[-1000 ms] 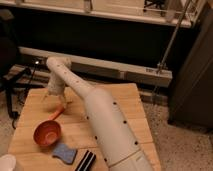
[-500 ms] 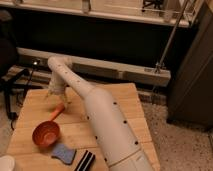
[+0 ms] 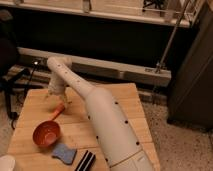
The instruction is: Place the pepper on the white sponge
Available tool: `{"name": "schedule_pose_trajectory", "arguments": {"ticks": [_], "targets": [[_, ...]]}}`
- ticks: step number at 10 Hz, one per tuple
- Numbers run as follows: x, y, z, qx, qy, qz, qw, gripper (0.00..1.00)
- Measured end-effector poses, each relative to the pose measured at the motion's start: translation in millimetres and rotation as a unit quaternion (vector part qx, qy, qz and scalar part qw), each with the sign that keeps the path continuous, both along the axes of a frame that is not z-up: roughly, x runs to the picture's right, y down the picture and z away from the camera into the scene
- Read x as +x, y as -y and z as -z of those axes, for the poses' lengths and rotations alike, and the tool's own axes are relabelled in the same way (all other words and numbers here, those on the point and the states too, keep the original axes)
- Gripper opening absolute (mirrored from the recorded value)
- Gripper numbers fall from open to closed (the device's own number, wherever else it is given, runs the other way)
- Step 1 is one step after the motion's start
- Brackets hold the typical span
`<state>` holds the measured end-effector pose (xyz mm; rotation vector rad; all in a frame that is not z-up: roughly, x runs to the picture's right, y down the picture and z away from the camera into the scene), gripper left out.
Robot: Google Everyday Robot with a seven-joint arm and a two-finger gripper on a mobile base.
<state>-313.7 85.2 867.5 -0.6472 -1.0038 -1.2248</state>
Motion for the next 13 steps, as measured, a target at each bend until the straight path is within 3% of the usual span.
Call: {"name": "schedule_pose_trajectory", "arguments": {"ticks": [5, 7, 8, 9, 11, 12, 13], "targets": [[1.1, 2.1, 0.9, 0.009, -0.002, 0.003, 1.0000, 0.80], [16.3, 9.9, -7.9, 0.041, -0.061, 0.006, 0.9973, 0.80], [23.8, 11.5, -11.2, 0.059, -0.092, 0.010, 0.9940, 0.80], [35.8, 11.4, -13.6, 0.084, -0.135, 0.020, 0.9871, 0.80], [45.0, -2.3, -12.6, 0.112, -0.192, 0.039, 0.9742, 0.80], [42.7, -14.7, -10.1, 0.116, -0.211, 0.045, 0.9697, 0.80], [29.6, -33.1, -3.6, 0.104, -0.216, 0.038, 0.9700, 0.80]]}}
